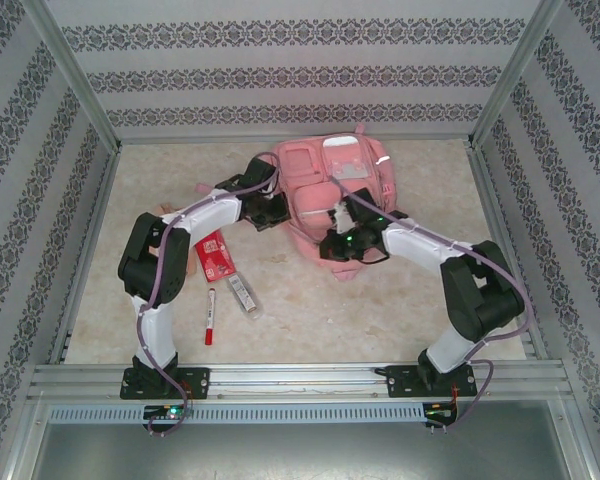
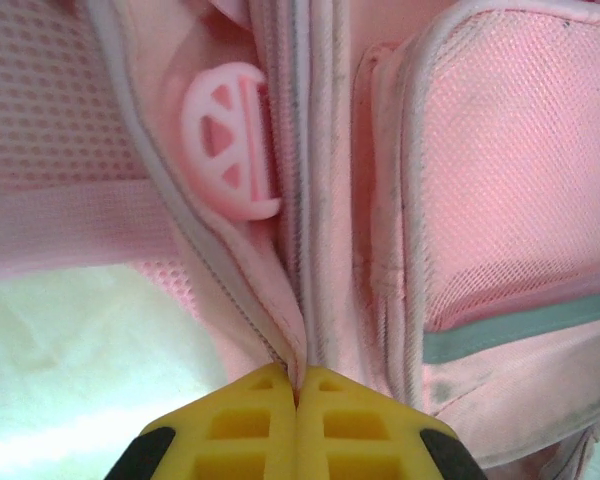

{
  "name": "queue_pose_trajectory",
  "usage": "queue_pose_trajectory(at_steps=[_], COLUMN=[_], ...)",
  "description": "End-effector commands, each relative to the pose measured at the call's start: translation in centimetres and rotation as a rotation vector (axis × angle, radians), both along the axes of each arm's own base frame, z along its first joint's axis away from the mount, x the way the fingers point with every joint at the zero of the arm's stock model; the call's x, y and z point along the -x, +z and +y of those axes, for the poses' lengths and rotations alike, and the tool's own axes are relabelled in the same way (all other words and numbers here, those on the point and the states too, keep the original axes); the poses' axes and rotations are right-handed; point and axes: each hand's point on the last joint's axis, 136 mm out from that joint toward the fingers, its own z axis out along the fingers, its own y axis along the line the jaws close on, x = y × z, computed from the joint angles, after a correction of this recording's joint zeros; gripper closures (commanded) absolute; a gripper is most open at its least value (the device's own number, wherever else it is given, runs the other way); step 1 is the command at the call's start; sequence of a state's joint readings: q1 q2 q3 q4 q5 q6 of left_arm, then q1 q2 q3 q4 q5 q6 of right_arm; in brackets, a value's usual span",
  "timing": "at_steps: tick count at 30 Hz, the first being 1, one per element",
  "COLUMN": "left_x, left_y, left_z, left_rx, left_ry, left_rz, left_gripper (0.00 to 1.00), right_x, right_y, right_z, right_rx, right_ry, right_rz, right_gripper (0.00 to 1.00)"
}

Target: Pack the student bag

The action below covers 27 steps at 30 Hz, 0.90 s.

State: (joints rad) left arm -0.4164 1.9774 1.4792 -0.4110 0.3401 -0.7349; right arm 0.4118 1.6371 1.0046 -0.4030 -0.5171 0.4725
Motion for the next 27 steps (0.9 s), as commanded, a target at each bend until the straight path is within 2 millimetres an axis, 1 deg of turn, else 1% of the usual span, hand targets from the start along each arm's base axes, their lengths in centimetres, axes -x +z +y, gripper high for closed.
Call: queue_pose_trajectory(at_steps=[1,3,4,7,10,13,14,15,17,18,19,21,23,25,27], left_x=[-3.3,-4.2,-4.8,-6.5,-8.0,-8.7,-8.7,-8.5,-7.5,-6.7,-5.5,-2.9,-0.1,2.3,3.8], left_y=[1.9,2.3,2.6,2.2,1.7,1.4,1.4,1.5,2.1,2.2,2.3,2.5,2.2,1.8,1.4], left_z=[3.9,4.5,4.8,6.8,7.9,7.9,7.9,7.8,7.5,7.5,7.7,7.8,8.0,7.6,6.7], left_rx=[-0.166,-0.176,-0.163,-0.164,-0.173,-0.148,-0.145,-0.137,-0.107,-0.095,-0.085,-0.066,-0.084,-0.080,-0.050], left_ry=[-0.045,-0.069,-0.077,-0.051,-0.063,-0.085,-0.086,-0.083,-0.071,-0.052,-0.030,-0.006,0.024,0.047,0.074], left_rz=[-0.144,-0.173,-0.177,-0.117,-0.094,-0.065,-0.054,-0.043,-0.024,-0.007,0.019,0.060,0.096,0.119,0.133], left_gripper=[1.00,1.00,1.00,1.00,1.00,0.89,0.83,0.80,0.73,0.71,0.67,0.65,0.62,0.59,0.57], right_x=[3.5,3.6,3.8,4.0,4.0,3.1,2.8,2.3,1.6,1.2,0.8,0.2,-0.1,0.1,0.4], right_y=[-2.2,-2.6,-2.6,-2.2,-1.2,0.0,0.5,1.2,2.4,3.0,3.6,4.7,5.5,5.9,5.8], right_z=[-4.5,-5.7,-5.8,-5.3,-3.5,-1.0,0.2,1.4,3.8,5.0,6.1,7.8,9.1,10.2,11.0], right_rx=[0.114,0.128,0.121,0.099,0.054,0.029,0.011,-0.012,-0.060,-0.082,-0.105,-0.147,-0.177,-0.196,-0.206], right_ry=[-0.068,-0.087,-0.085,-0.057,0.008,0.059,0.075,0.087,0.113,0.120,0.129,0.146,0.167,0.198,0.228], right_rz=[0.201,0.212,0.215,0.207,0.168,0.106,0.086,0.067,0.036,0.024,0.012,-0.007,-0.016,-0.025,-0.032], right_gripper=[1.00,1.00,1.00,1.00,1.00,1.00,1.00,1.00,1.00,1.00,1.00,1.00,1.00,1.00,1.00])
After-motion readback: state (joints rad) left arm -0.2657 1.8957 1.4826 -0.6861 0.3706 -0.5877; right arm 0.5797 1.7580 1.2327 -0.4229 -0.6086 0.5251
